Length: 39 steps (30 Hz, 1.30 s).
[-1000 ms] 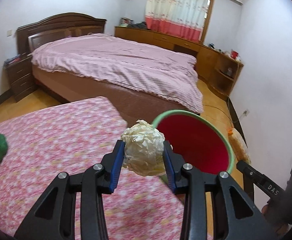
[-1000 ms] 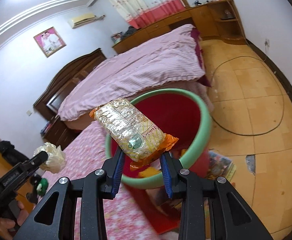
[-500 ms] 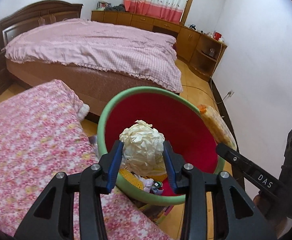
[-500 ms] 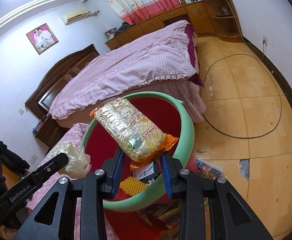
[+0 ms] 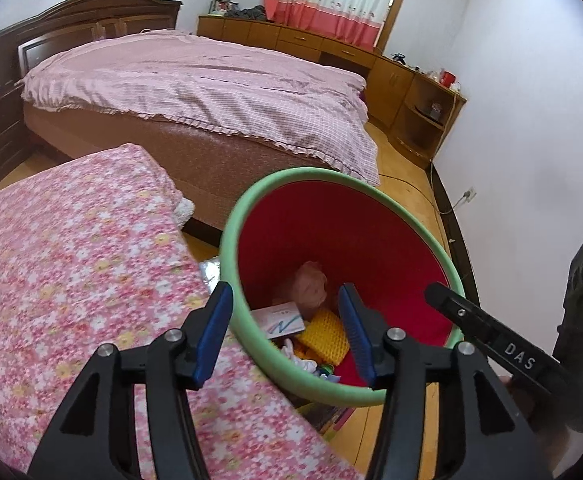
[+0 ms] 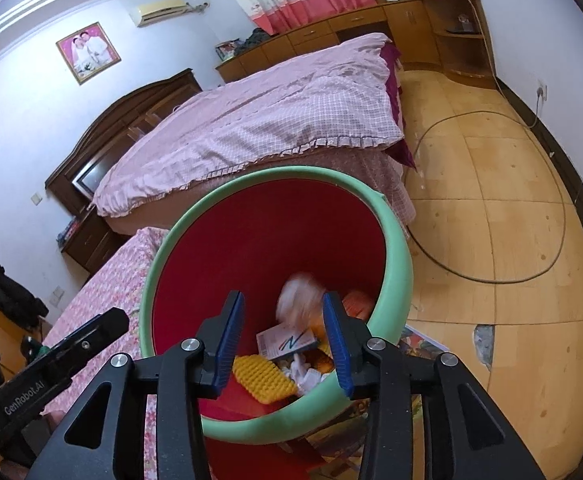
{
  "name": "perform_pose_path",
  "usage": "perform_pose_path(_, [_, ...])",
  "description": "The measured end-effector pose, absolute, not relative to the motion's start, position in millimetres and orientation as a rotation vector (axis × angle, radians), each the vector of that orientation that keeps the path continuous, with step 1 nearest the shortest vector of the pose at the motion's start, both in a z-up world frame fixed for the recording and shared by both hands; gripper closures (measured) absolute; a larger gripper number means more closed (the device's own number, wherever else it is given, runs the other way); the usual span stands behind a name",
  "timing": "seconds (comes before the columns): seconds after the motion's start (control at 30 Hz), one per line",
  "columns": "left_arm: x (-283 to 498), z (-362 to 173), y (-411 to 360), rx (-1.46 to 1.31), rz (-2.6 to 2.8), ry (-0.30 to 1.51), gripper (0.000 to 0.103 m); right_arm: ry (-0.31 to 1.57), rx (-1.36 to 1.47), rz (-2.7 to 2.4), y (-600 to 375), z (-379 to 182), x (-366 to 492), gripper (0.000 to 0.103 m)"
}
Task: Collect trash
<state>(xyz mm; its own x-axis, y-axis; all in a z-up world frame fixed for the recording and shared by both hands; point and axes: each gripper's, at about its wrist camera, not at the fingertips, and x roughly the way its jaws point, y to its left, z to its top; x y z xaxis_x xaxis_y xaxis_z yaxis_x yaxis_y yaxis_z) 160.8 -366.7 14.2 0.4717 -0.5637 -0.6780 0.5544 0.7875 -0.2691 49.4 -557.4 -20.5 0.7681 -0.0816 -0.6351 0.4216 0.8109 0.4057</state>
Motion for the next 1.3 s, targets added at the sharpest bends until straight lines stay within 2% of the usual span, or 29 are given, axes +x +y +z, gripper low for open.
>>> perform_pose_path(0.2, [158.8,28.8,-332.0,-0.046,-0.628,0.807,0.048,0.619,0.558,-0.292,-545.9,-9.0,43.2,0.036])
perform_pose_path(0.53, [139.5,50.4,-271.7,-0.041,-0.563,0.767,0.048,0.611,0.499,-0.255,-502.5,16.7,31.1,0.034])
perform_pose_path(0.63, [131.0,55.9,-250.6,-0.028,-0.533,0.753,0.048,0.613,0.470,-0.258,-485.8,25.6,24.5,0.025])
perform_pose_path(1.3, [56.1,60.8,-110.2,-0.090,-0.251,0.704,0.048,0.583,0.267,-0.184,-362.6,54.0,-17.7,0.023])
